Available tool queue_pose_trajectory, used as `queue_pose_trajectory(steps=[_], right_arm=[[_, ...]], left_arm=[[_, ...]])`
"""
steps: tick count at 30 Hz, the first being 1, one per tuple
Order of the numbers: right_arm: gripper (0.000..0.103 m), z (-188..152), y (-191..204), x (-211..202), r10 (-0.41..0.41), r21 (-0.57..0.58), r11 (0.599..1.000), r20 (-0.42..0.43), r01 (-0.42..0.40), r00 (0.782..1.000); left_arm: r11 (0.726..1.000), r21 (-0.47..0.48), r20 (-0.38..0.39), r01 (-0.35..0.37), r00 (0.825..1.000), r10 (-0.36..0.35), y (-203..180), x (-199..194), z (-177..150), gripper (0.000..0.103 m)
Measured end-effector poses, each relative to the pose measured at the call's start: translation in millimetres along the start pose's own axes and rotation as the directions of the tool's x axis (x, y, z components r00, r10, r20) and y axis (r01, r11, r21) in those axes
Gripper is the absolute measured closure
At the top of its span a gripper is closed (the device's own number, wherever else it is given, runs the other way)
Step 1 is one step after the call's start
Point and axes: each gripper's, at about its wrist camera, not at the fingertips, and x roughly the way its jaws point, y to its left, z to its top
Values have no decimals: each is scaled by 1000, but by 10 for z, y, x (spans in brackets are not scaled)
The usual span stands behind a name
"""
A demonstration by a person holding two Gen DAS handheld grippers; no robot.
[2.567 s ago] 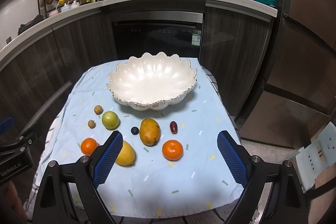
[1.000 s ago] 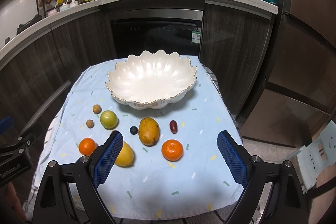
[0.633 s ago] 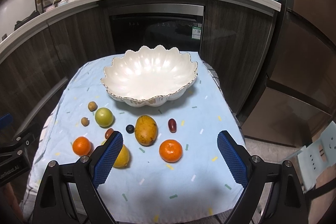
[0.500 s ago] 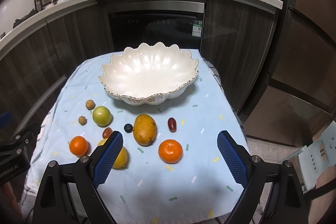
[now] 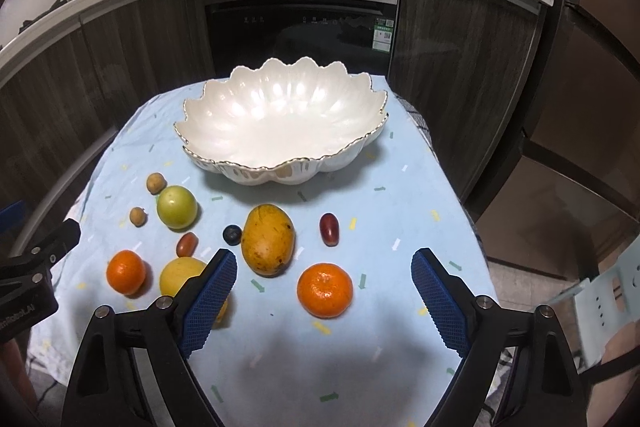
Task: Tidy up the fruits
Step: 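Reach both tools forward and close each around a tangerine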
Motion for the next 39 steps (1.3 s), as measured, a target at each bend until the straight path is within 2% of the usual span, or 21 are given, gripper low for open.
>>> queue_pose_trajectory(steps=[9,21,29,33,39], right_arm=[[18,-48,4,284,0,-8,1000,-47,0,999],[22,-137,0,598,-7,-9,1000,-129,6,992],[34,-185,-10,772,6,-9,1000,-183,-8,983],[38,-211,-26,819,5,-1,1000,-199,-6,980],[53,-258,-38,870,22,11,1000,-229,-20,973]], left_arm=[[1000,12,-59,21,998,-20,-55,321,-94,17],[998,3,-154,58,986,-57,-92,633,-236,24],[997,-5,-198,81,977,-81,-104,765,-295,32],[996,3,-210,93,974,-91,-138,803,-318,40],[994,8,-228,113,968,-108,-168,848,-335,51]])
